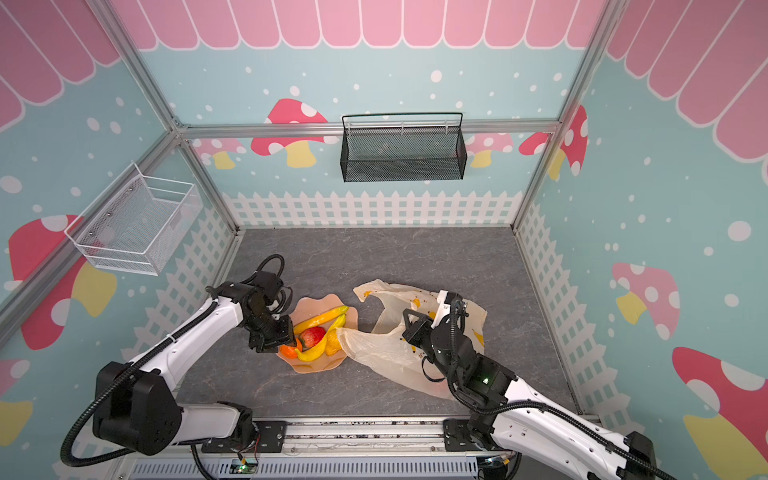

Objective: Place the fruits into the plastic bag
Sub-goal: 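Lower the left gripper into the bowl and grasp the orange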

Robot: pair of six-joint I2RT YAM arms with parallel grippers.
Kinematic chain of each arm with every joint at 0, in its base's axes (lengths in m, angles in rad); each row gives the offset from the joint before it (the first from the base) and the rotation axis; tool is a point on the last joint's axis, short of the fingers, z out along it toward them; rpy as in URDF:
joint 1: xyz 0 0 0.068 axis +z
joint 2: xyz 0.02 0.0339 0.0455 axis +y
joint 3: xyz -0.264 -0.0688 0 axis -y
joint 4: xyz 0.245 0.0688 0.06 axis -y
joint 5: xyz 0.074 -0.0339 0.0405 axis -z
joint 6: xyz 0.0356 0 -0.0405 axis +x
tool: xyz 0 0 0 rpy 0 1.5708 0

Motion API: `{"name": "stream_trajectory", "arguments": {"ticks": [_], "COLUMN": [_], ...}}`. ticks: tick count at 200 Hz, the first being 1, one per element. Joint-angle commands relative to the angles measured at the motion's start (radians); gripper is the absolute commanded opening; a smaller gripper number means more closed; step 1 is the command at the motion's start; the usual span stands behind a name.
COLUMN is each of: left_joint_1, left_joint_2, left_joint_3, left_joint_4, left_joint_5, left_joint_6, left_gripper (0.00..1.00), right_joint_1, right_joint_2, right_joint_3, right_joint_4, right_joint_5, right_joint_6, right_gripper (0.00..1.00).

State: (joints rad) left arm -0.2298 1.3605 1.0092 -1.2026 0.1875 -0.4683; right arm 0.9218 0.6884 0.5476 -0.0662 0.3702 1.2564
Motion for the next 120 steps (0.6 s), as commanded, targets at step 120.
{"name": "stream_trajectory", "arguments": {"ticks": [120], "left_joint_1": [0.009], "left_joint_2": [0.076], "left_joint_3": [-0.02], "left_joint_4": [0.078], "left_joint_5": [-0.002], "left_joint_6": [-0.003], "left_gripper": [0.54], "right_joint_1": [-0.002], "right_joint_2": [0.006], "right_joint_3": [0.015], "right_joint_4": [-0.006], "right_joint_5": [0.013], "right_joint_6": [0.002], "right_gripper": [0.0]}}
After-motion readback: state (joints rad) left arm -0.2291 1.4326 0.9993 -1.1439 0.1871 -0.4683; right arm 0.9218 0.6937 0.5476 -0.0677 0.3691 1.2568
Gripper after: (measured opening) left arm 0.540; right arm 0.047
